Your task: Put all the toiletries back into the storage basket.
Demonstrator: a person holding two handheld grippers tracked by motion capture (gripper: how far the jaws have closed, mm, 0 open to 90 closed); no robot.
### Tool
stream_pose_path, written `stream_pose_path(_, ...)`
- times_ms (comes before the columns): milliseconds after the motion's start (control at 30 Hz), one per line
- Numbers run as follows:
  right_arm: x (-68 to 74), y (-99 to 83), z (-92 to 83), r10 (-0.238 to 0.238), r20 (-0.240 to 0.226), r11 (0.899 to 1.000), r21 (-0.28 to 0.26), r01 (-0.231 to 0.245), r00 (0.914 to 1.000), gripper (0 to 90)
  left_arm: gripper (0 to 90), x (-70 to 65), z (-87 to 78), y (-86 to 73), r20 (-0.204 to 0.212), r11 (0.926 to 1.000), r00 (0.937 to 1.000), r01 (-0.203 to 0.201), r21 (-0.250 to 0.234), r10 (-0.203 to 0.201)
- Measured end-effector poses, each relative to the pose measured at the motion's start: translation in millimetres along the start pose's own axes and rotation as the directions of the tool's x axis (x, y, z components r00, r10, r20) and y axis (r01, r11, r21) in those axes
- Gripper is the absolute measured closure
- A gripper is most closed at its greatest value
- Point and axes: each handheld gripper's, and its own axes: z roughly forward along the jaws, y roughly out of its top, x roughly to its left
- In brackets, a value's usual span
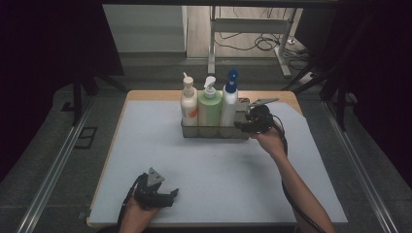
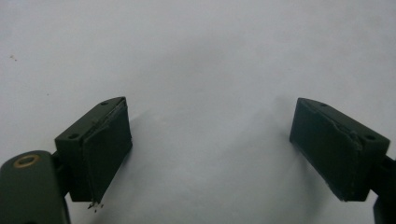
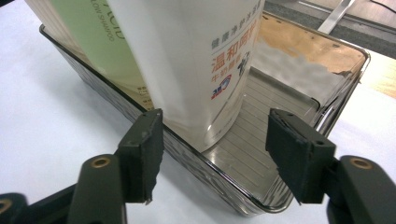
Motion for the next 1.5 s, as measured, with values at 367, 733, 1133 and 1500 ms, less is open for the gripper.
stream_pose_path(367,2.5,-5.2,-6.9,-0.038,0.011,0.999,0.02,0.038,0.9992,28.9,12.4,-0.1,0.1,0.0,0.001,1.0,1.0,0.001,-0.001,-0.001)
stream_pose_path(733,10.1,-10.5,-19.8,-0.074,-0.004,0.997,0.02,0.074,0.9972,23.7,12.4,-0.2,0.1,-0.1,0.0,1.0,1.0,0.001,-0.002,-0.001)
stream_pose_path(1133,21.2,-16.4,-34.3,-0.104,-0.013,0.994,0.021,0.104,0.9945,19.5,12.4,-0.2,0.1,-0.2,0.0,1.0,1.0,0.001,-0.003,-0.001)
stream_pose_path(1500,29.8,-24.6,-47.1,-0.124,-0.021,0.992,0.016,0.124,0.9921,15.5,12.4,-0.2,0.1,-0.2,0.0,1.0,1.0,0.0,-0.003,0.0)
